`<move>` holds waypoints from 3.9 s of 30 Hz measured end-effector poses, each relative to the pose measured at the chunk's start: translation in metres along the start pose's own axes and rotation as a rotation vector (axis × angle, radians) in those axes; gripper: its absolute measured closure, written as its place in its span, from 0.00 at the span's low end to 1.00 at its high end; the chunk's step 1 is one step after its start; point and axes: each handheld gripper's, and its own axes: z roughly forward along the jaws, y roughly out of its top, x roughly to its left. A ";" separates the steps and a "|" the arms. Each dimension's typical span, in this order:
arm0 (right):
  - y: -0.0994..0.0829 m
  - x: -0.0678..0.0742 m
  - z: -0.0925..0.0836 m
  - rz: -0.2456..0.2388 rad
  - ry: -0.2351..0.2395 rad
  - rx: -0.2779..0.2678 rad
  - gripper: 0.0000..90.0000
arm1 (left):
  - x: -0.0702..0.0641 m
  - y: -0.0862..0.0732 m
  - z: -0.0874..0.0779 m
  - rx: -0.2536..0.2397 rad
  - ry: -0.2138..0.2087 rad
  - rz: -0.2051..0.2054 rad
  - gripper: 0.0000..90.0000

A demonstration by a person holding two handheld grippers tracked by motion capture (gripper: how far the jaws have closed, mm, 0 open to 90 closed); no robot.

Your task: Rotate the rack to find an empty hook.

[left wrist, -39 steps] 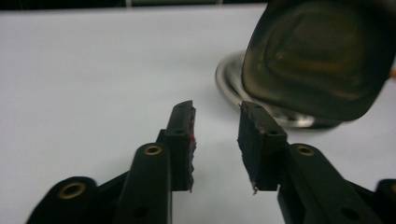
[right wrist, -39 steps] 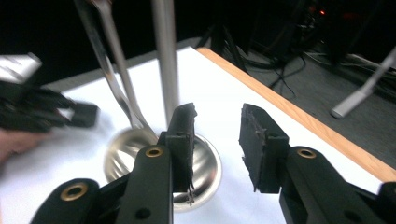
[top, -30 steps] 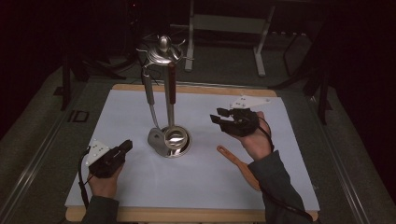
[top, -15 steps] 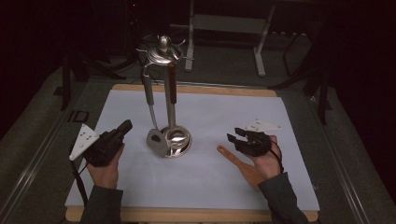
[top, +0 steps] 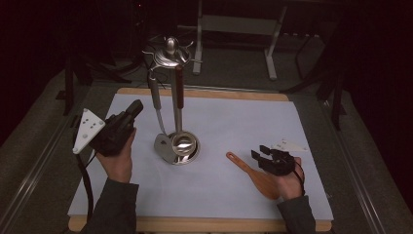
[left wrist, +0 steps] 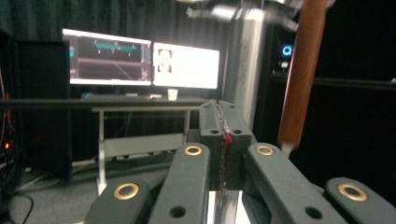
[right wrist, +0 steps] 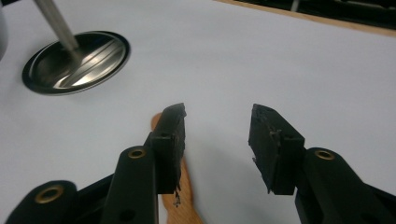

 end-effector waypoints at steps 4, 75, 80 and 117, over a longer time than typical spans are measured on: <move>-0.011 -0.006 0.000 0.034 -0.008 0.002 0.62 | -0.005 0.013 0.008 -0.037 -0.015 0.010 1.00; -0.027 -0.017 0.000 0.093 -0.005 0.020 0.62 | 0.002 0.059 0.053 -0.069 0.082 0.101 1.00; -0.026 -0.017 0.000 0.091 -0.004 0.018 0.61 | 0.004 0.060 0.059 -0.061 0.094 0.095 1.00; -0.027 -0.021 -0.002 0.104 -0.009 0.010 0.62 | 0.021 0.068 0.083 0.023 0.154 0.112 1.00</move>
